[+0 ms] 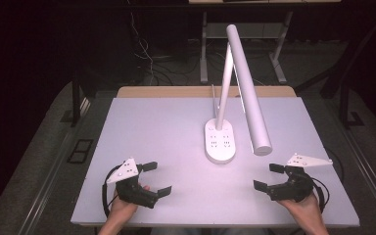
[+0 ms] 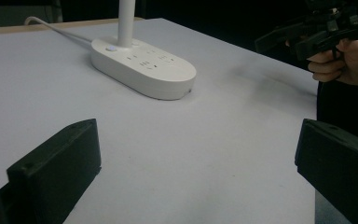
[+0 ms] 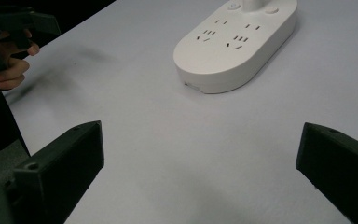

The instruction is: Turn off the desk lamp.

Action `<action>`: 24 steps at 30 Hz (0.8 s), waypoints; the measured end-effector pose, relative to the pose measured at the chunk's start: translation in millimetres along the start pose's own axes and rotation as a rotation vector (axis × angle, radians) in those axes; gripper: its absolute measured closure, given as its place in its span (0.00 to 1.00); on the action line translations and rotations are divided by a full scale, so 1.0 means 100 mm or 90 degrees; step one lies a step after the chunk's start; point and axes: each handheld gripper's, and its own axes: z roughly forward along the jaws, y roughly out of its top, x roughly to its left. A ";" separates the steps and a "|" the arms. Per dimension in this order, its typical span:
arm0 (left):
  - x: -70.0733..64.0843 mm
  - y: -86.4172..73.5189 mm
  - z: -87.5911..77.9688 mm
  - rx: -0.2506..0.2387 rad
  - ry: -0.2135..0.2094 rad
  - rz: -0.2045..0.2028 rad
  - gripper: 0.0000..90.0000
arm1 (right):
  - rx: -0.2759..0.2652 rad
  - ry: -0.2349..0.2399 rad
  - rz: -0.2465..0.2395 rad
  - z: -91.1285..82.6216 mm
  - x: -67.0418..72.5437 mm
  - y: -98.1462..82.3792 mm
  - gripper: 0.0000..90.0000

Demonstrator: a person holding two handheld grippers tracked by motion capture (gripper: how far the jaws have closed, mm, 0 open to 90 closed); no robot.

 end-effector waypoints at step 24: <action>-0.02 -0.01 0.00 0.005 0.006 0.000 0.00 | 0.023 0.006 0.002 0.00 -0.02 -0.01 0.01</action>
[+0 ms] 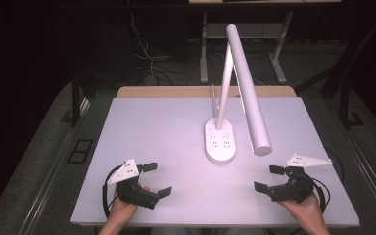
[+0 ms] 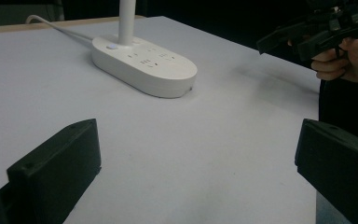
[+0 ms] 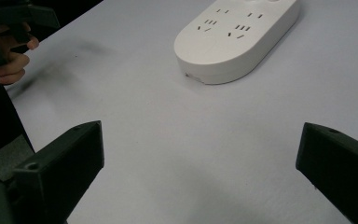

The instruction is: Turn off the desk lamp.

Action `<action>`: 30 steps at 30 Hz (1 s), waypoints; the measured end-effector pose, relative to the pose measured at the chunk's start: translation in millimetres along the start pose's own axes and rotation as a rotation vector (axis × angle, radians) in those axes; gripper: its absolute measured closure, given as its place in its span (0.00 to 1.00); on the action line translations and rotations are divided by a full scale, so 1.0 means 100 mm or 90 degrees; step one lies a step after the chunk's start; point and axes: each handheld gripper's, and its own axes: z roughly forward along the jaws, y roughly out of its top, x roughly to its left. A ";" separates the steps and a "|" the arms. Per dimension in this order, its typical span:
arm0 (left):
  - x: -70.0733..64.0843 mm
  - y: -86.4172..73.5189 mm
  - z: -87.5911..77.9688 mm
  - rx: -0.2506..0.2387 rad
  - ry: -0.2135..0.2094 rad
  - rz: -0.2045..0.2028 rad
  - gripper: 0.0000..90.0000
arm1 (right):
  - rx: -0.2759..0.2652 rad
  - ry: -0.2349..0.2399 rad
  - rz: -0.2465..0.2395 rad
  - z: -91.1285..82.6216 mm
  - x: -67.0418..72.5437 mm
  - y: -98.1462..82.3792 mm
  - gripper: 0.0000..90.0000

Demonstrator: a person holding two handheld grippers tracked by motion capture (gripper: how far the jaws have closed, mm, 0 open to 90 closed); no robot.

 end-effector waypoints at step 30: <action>0.01 -0.01 -0.02 0.002 0.012 0.003 0.00 | 0.026 0.014 -0.007 -0.03 -0.04 0.18 0.01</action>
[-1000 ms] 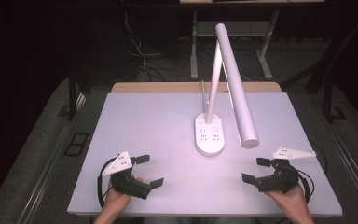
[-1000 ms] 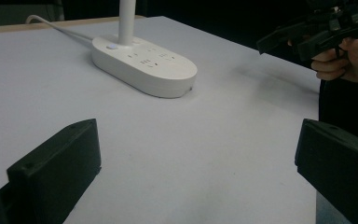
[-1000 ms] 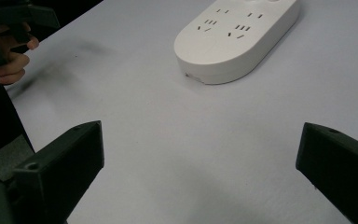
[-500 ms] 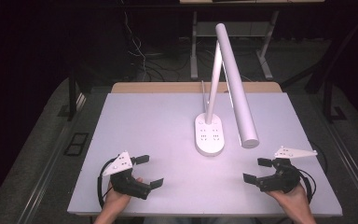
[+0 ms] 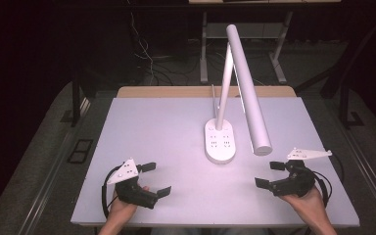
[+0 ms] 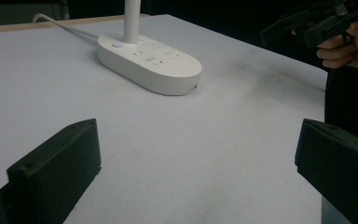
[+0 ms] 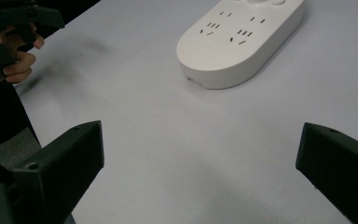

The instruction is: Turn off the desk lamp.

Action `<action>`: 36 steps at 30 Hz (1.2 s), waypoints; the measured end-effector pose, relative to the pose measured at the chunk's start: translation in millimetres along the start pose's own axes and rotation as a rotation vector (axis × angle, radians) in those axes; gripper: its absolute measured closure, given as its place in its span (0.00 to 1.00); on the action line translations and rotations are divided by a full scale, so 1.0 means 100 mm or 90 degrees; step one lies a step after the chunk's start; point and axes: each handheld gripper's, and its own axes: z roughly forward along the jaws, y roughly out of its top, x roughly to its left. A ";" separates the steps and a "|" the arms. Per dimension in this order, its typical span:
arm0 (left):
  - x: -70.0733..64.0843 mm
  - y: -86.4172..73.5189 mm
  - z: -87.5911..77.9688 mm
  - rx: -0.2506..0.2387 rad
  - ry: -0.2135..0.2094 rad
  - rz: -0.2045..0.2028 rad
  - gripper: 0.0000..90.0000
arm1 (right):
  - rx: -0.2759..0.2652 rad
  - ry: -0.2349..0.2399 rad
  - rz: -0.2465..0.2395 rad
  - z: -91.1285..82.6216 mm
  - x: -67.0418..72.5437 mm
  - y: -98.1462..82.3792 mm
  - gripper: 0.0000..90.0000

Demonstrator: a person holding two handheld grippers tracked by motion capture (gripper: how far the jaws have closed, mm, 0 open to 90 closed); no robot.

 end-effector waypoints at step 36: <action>0.00 0.00 -0.01 0.000 0.002 -0.002 0.00 | 0.030 0.011 -0.046 0.17 0.02 0.59 0.01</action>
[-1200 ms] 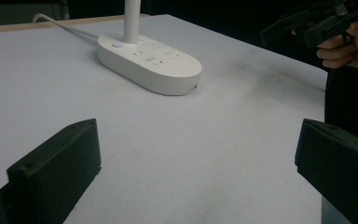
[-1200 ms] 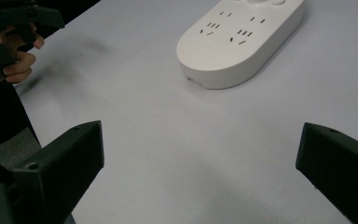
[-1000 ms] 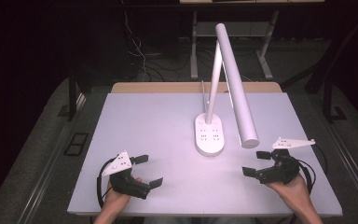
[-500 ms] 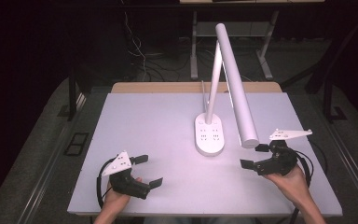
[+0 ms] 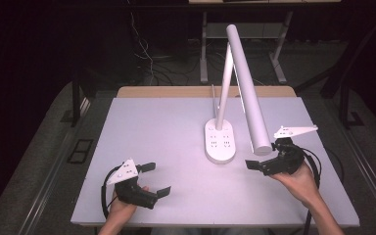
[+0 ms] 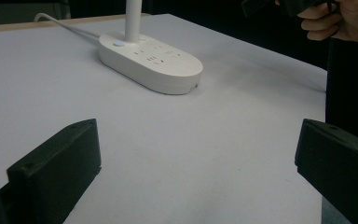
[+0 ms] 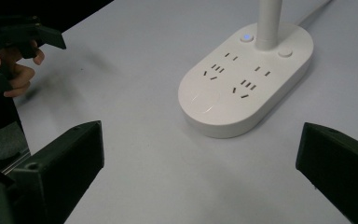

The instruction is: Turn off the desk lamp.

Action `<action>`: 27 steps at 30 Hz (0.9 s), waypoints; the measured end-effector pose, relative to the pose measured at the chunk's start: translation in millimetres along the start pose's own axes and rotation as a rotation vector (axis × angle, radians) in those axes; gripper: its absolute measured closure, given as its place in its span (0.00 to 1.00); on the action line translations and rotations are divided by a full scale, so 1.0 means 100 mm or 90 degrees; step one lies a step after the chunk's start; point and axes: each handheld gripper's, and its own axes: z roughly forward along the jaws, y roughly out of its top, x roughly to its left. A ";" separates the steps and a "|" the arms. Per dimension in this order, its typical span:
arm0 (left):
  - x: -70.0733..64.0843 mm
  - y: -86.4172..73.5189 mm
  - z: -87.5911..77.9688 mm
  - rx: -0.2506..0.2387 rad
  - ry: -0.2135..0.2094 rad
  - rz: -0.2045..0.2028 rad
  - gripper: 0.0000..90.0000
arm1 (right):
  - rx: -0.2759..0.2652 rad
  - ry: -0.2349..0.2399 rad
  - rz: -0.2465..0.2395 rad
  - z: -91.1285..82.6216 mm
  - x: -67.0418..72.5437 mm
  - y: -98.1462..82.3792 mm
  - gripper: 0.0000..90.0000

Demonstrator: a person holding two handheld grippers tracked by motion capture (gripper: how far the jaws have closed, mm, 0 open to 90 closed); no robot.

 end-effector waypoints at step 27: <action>0.00 0.00 0.00 0.001 0.002 -0.002 0.00 | 0.014 0.000 -0.016 0.26 -0.21 0.48 0.01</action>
